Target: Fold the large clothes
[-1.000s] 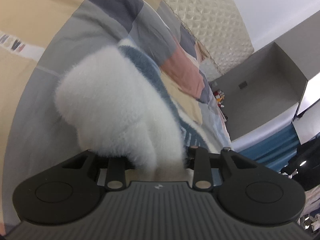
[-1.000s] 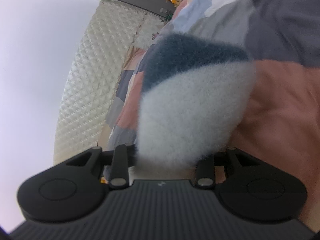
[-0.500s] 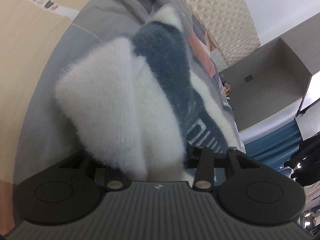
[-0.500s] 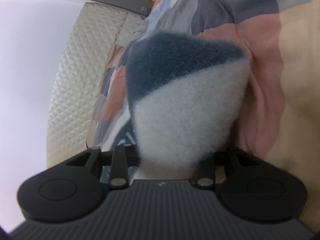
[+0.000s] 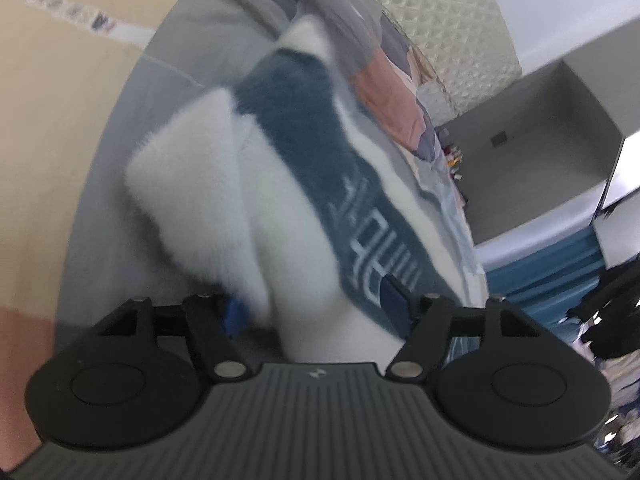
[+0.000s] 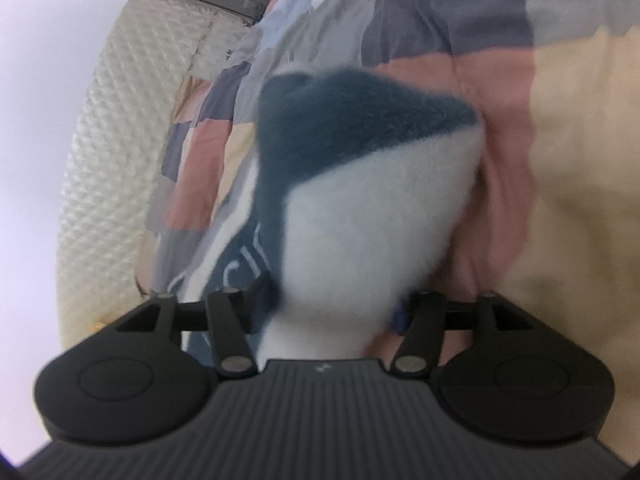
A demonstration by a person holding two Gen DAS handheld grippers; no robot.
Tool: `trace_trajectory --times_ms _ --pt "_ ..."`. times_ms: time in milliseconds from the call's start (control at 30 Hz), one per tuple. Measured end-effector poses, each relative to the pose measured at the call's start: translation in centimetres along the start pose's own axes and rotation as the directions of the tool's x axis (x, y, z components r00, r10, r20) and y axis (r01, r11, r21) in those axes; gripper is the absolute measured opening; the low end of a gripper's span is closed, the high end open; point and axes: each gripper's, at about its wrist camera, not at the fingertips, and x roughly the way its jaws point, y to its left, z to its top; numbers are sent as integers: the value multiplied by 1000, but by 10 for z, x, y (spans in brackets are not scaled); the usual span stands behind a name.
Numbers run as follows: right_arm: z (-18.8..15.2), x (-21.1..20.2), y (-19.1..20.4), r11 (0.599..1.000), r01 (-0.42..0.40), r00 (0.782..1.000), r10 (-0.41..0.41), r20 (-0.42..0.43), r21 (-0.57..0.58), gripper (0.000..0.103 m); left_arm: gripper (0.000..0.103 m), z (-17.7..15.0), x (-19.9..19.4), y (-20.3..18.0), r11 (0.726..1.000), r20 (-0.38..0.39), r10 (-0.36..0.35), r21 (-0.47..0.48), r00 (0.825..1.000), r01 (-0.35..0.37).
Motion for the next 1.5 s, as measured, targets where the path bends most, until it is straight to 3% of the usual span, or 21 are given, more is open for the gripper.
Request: trace_trajectory --times_ms 200,300,633,733,1033,1200,1333,1400,1500 --pt "-10 -50 24 998 30 999 -28 19 -62 64 73 -11 -52 -50 986 15 93 136 996 -94" --pt "-14 -81 43 992 20 999 -16 34 -128 64 73 -17 -88 -86 961 66 138 231 988 -149" --pt "-35 -194 110 933 -57 990 98 98 -356 65 73 -53 -219 -187 886 194 88 433 977 -166" --pt "-47 -227 132 896 -62 987 122 109 -440 65 75 -69 -257 -208 876 210 75 454 975 -165" --pt "-97 -329 180 734 -60 962 225 158 -677 65 87 -140 -357 -254 792 311 65 561 948 -238" --pt "-125 -370 180 654 -18 960 223 170 -757 65 96 -176 -400 -260 785 320 54 572 946 -239" --pt "-146 -398 175 591 -5 955 243 172 -806 65 96 -200 -426 -254 810 315 49 543 948 -222" --pt "-156 -411 171 569 2 955 243 171 -822 65 97 -215 -436 -252 799 323 51 554 945 -233" --pt "-169 -423 162 552 12 955 240 173 -833 65 98 -242 -447 -251 759 360 77 583 930 -289"
